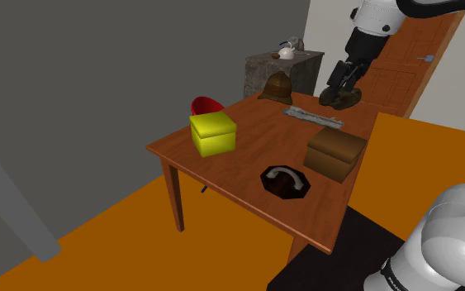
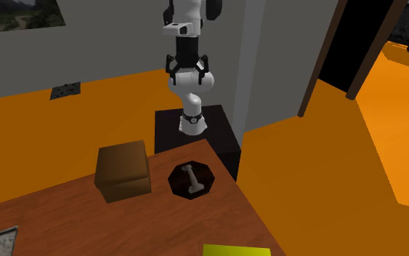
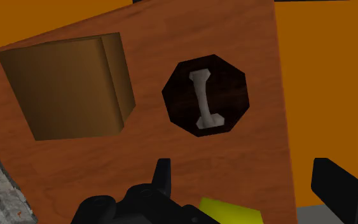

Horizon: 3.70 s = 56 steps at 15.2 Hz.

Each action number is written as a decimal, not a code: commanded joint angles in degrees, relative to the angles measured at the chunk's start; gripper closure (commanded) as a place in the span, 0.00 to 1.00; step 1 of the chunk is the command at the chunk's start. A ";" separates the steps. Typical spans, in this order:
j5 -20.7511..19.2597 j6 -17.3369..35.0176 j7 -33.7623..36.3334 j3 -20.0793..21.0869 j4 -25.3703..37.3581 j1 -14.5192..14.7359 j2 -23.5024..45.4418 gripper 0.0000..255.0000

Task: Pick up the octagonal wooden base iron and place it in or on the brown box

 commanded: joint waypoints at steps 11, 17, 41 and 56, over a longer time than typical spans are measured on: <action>-0.84 17.12 -6.21 -5.14 -12.63 1.66 7.10 0.00; -0.75 28.11 -10.46 -8.41 -17.13 2.99 15.28 0.00; 9.77 55.33 -25.41 -14.57 -19.20 8.37 44.64 0.00; 8.60 53.59 -24.53 -14.58 -18.96 8.23 43.04 1.00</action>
